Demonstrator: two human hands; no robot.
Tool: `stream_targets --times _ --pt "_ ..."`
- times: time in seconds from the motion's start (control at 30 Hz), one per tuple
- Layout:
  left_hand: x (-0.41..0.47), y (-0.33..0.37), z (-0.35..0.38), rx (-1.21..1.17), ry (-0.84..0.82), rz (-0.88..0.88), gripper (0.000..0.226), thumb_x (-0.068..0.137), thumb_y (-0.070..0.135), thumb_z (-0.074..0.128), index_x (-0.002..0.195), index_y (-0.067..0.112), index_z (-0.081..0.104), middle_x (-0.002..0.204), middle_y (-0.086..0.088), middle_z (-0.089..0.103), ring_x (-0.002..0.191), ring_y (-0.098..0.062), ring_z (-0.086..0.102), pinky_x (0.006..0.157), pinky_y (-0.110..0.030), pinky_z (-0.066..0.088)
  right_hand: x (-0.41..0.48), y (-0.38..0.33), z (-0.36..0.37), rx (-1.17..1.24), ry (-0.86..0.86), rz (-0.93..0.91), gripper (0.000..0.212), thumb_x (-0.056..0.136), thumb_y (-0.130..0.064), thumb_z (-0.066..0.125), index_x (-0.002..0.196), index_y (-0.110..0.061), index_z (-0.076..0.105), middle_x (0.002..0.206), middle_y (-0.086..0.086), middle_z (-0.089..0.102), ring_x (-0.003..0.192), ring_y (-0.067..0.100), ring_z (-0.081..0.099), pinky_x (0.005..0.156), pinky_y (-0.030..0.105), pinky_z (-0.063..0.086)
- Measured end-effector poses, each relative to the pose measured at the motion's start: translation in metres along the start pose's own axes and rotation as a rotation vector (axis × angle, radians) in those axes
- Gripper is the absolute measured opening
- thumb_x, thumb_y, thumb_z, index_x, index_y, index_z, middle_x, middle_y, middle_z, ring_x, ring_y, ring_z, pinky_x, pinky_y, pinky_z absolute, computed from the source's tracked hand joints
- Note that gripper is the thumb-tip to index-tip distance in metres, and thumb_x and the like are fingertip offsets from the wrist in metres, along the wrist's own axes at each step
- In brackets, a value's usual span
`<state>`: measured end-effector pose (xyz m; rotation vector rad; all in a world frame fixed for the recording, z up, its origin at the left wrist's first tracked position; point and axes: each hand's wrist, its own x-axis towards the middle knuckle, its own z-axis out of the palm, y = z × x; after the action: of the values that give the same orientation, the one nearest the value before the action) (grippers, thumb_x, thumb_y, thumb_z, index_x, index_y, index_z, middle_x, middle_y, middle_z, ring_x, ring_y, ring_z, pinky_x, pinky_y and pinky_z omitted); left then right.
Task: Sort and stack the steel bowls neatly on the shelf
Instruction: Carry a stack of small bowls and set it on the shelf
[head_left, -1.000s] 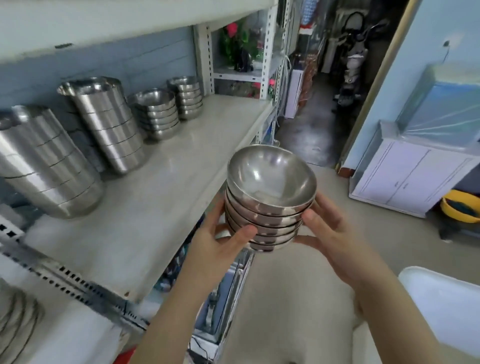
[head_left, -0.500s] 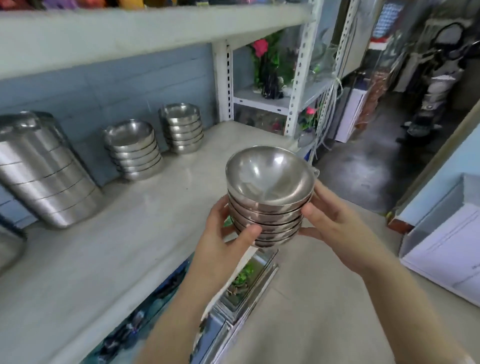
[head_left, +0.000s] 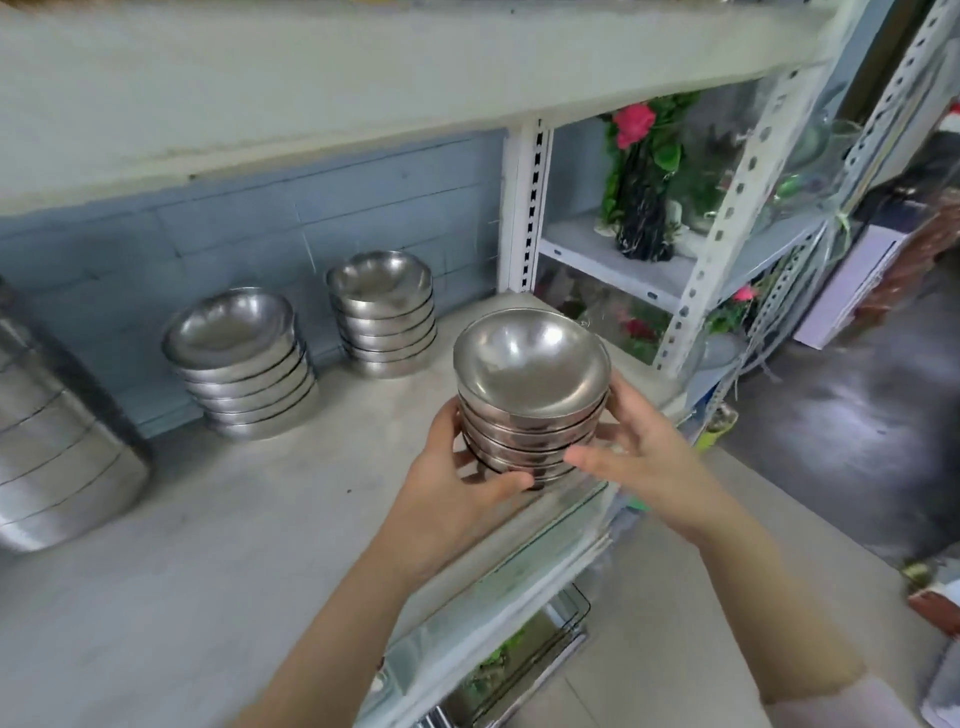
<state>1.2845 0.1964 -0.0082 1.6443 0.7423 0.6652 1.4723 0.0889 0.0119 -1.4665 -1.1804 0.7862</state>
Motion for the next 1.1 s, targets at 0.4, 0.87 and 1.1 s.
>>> stream_targets --times 0.4,0.87,1.1 --pt "0.141 -0.026 0.031 0.068 0.200 -0.072 0.081 0.073 0.002 0.082 0.120 0.039 0.028 0.119 0.019 0.051 0.113 -0.004 0.057 0.082 -0.013 0.050 0.172 0.055 -0.069 -0.002 -0.270 0.014 0.111 0.062 -0.053 0.088 0.153 -0.048 0.024 0.154 -0.021 0.041 0.140 0.006 0.044 0.113 0.036 0.041" --pt "0.234 -0.033 0.043 0.128 0.540 -0.173 0.093 0.075 0.009 0.081 0.148 0.010 0.022 0.126 0.002 0.056 0.104 -0.005 0.059 0.086 -0.014 0.047 0.312 0.089 -0.078 0.063 -0.472 0.027 0.084 0.069 -0.026 0.089 0.138 -0.040 0.043 0.133 -0.017 0.059 0.129 0.010 0.055 0.109 0.043 0.047" --pt "0.242 -0.037 0.037 0.121 0.524 -0.186 0.105 0.076 0.008 0.080 0.153 0.012 0.008 0.140 -0.003 0.050 0.120 -0.014 0.056 0.099 -0.026 0.045 0.319 0.095 -0.071 0.104 -0.490 0.079 0.085 0.071 -0.027 0.087 0.144 -0.030 0.043 0.137 -0.006 0.061 0.129 0.012 0.056 0.088 0.025 0.055"
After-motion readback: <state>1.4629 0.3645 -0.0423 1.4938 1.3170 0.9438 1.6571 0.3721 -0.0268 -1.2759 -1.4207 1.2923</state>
